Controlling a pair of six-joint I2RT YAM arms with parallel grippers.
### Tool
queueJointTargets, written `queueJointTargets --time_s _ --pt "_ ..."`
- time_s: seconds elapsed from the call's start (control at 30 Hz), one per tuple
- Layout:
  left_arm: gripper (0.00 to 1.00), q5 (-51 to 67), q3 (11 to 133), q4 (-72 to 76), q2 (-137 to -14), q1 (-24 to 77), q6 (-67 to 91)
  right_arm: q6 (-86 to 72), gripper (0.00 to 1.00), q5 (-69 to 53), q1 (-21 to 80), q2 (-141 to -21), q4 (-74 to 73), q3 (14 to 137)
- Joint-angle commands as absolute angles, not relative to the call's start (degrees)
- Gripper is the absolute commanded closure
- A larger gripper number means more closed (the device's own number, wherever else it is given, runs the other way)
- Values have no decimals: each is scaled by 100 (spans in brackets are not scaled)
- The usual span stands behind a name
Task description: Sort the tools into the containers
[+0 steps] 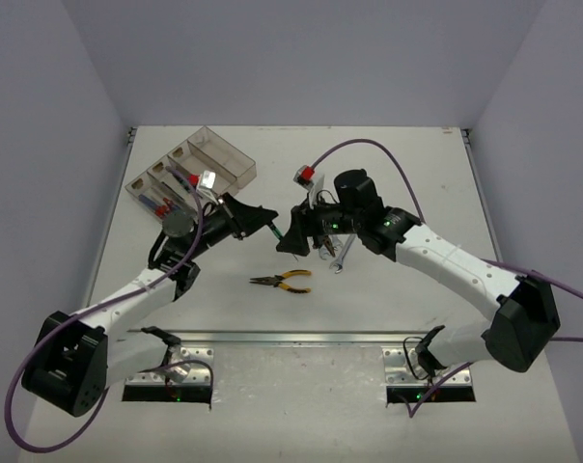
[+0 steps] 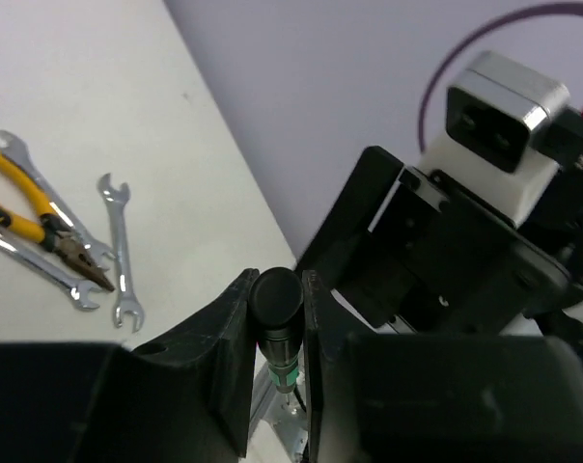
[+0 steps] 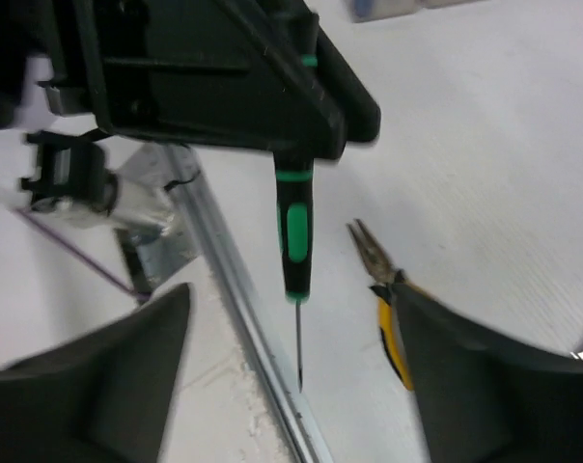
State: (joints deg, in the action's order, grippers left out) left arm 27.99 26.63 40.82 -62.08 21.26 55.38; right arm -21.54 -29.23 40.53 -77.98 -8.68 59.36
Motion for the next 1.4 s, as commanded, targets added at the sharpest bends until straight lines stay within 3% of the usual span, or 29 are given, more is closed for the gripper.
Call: queueJointTargets --time_s 0.0,0.07,0.13,0.27,0.47,0.57,0.63,0.67,0.7,0.77,0.93,1.07,1.23,1.33,1.37 --pt "100 519 4158 592 -6544 1905 4641 -2439 1 -446 4043 -7291 -1138 5697" --pt "100 -290 5118 -534 -7237 1172 4496 -2427 1 456 4021 -7007 -1581 5520" --pt "100 -319 5584 -1105 -7768 541 4474 -2341 1 936 3992 -6693 -1728 5360" --pt "100 -1560 7180 -2072 -9306 -303 4424 -2138 1 1245 3924 -6190 -1802 4785" --pt "100 -2582 9830 -3531 -11270 -688 4107 -1933 1 1177 3778 -5959 -1802 4385" --pt "100 -2602 10053 -3466 -11683 -747 3896 -1891 1 1119 3753 -5960 -1802 4360" --pt "90 -2526 10066 -3387 -11813 -756 3885 -1861 1 1055 3744 -5954 -1801 4332" --pt "69 -2436 10029 -3345 -11820 -756 3886 -1846 1 1055 3744 -5976 -1793 4324" --pt "68 -2429 10023 -3295 -11800 -756 3906 -1845 1 1054 3744 -5979 -1793 4315" --pt "24 -2237 9842 -3246 -11650 -756 4047 -1822 1 1042 3744 -6048 -1802 4307" --pt "0 -1739 9348 -3083 -10672 -756 4153 -1857 1 995 3736 -6358 -1792 4390" --pt "0 -971 8678 -2894 -9381 -724 3981 -1931 1 935 3744 -6896 -1756 4606" --pt "0 258 6305 -2012 -6438 -215 3522 -1932 3 892 3738 -7843 -1702 5144" --pt "0 558 5459 -1941 -5276 172 3209 -1756 28 1082 3726 -8457 -1877 5556" --pt "0 688 5180 -2136 -4853 319 2754 -1690 45 1123 3710 -8817 -2041 5849"
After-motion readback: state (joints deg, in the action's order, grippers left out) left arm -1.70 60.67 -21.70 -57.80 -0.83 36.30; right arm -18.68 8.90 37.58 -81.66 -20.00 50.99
